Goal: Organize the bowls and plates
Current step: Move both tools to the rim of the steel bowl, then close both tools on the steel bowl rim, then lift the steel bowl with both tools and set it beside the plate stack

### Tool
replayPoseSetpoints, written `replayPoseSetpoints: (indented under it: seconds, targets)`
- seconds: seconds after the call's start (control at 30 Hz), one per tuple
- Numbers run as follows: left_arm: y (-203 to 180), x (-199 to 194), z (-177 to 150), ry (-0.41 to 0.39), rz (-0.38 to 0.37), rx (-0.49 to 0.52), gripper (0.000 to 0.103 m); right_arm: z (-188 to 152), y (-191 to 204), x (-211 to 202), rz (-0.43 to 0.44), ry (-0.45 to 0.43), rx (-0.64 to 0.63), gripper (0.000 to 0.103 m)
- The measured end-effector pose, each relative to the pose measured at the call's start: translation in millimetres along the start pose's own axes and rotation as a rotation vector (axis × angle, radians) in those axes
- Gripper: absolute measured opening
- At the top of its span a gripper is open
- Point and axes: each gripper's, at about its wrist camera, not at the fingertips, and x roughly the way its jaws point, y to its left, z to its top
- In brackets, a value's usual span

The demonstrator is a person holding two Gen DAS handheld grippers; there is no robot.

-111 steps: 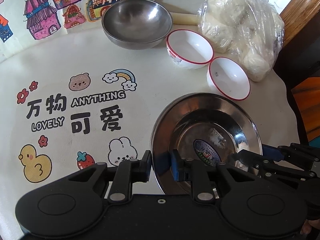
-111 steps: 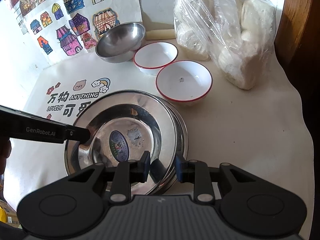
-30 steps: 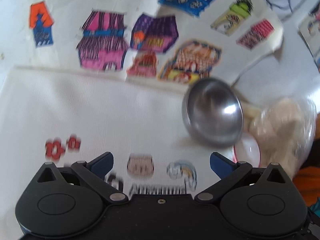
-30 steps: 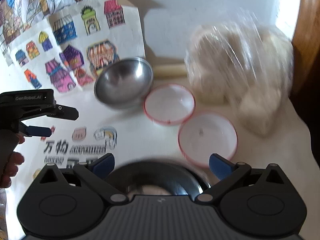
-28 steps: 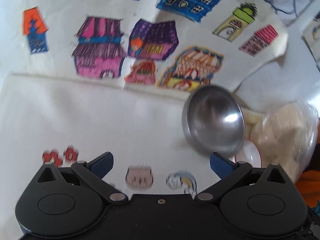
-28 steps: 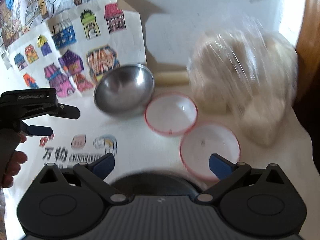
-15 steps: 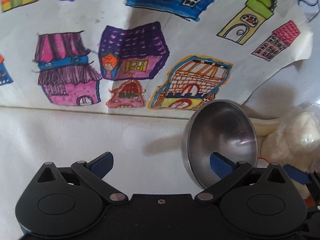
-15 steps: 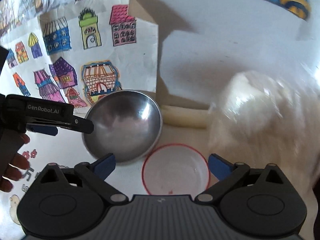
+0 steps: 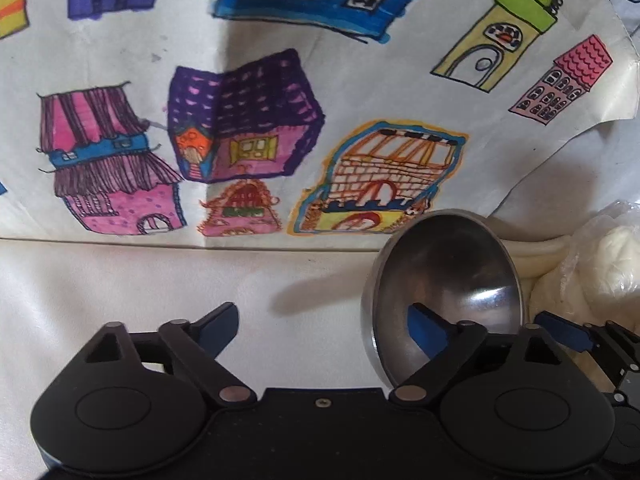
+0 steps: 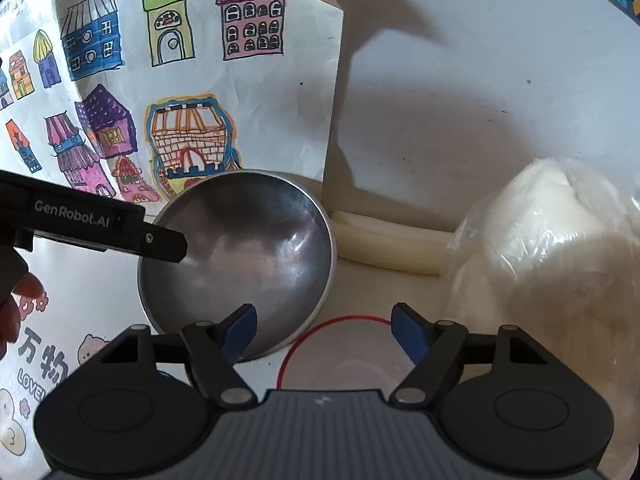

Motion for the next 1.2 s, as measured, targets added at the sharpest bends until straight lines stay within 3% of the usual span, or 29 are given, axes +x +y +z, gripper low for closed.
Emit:
replayPoseSetpoints:
  seconds: [0.17, 0.23, 0.57, 0.8, 1.2]
  targets:
    - [-9.8, 9.6, 0.9, 0.022, -0.029, -0.003, 0.068, 4.6, 1.7, 1.9, 0.003, -0.006, -0.010, 0.067]
    - [-11.6, 11.5, -0.7, 0.037, -0.044, 0.000, 0.054, 5.7, 2.8, 2.9, 0.007, -0.005, -0.018, 0.059]
    - [-18.0, 15.7, -12.8, 0.080, -0.105, 0.004, 0.017, 7.4, -2.3, 2.7, 0.061, 0.006, 0.039, 0.030]
    - [-9.0, 2.6, -27.6, 0.088, -0.089, 0.016, 0.017, -0.9, 2.7, -10.2, 0.096, 0.016, 0.043, 0.020]
    - [26.8, -57.4, -81.0, 0.096, -0.068, -0.014, 0.017, -45.0, 38.4, -54.6, 0.168, 0.035, 0.033, 0.020]
